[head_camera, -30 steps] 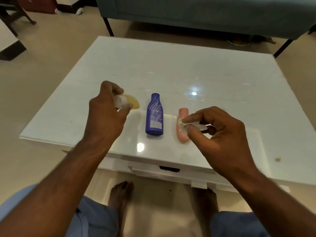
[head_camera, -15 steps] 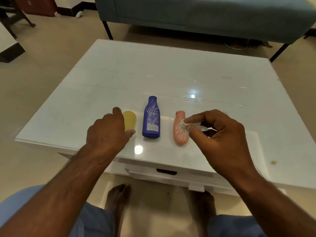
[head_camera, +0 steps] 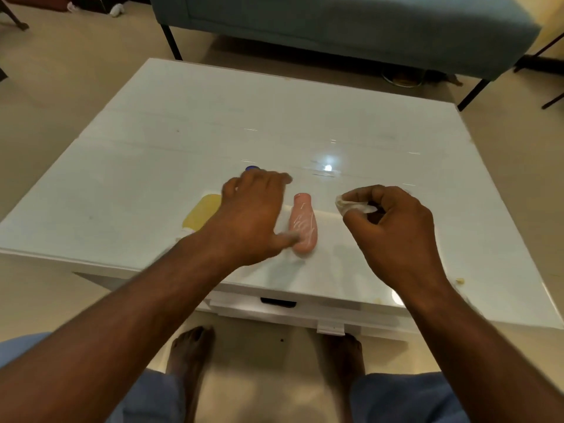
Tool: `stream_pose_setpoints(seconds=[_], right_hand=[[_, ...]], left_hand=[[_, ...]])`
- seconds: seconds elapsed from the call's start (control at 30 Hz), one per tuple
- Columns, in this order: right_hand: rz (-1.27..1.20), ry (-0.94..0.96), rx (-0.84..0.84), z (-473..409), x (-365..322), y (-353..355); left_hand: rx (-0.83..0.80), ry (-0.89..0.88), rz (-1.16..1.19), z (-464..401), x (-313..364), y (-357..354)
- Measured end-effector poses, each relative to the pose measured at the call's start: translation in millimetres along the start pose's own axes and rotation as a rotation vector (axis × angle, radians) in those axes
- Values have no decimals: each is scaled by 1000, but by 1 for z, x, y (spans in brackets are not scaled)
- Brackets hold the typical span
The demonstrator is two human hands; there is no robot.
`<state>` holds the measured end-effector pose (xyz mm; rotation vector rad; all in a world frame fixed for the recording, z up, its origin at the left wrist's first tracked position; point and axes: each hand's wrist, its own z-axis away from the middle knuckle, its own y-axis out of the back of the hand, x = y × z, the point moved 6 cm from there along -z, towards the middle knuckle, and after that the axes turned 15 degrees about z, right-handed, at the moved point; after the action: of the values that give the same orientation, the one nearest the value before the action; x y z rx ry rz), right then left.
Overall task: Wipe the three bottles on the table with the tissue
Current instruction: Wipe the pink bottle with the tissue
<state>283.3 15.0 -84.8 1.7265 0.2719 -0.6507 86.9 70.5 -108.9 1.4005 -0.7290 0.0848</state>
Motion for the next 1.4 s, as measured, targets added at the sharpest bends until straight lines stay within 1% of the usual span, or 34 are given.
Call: stream_pose_setpoints(seconds=[0.07,0.1,0.17,0.23,0.33,0.43,0.6,0.7,0.8,0.9,0.97,1.03,1.13,1.2,1.3,1.4], right_hand=[[4,-4,4,-1,2,1],[3,-5,5,-1,3,1],[-7,-11,10,-2,4,2],[-29,-21,11,-2,5,3],[-71,-43,-20,-3,7,1],[-169,-88,-70,-1,8,-1],[-287,-150,-120,2,9,-4],[-327,-140,-168,9,5,-8],[-249,-87,-209,16,-2,-12],[-194,-110,-266,20,-2,-18],[-243,-169,-377,21,-1,-27],[-286,-209,-532,24,-2,-35],[-329,-197,-692,29,-6,-42],[-430,-215,-724,29,-10,-41],[-595,-295,-716,29,-13,-40],[-628,-322,-704,31,-15,-41]], left_hand=[[-226,-16,-112,-17,6,-28],[-313,-10,-151,-23,5,-39],[-414,16,-140,-32,0,-54],[-440,39,-78,-37,-1,-56],[-369,-14,-85,-37,6,-46],[-269,-62,-69,-19,21,-28],[-92,-10,269,44,39,7],[-78,-33,380,70,34,5],[-61,-51,405,70,25,3],[-37,-45,439,62,18,5],[-11,-37,497,58,11,6],[-4,-55,509,55,9,4],[3,-83,526,54,9,2],[5,-99,560,53,10,2],[28,-102,644,54,8,6],[39,-50,753,52,4,7]])
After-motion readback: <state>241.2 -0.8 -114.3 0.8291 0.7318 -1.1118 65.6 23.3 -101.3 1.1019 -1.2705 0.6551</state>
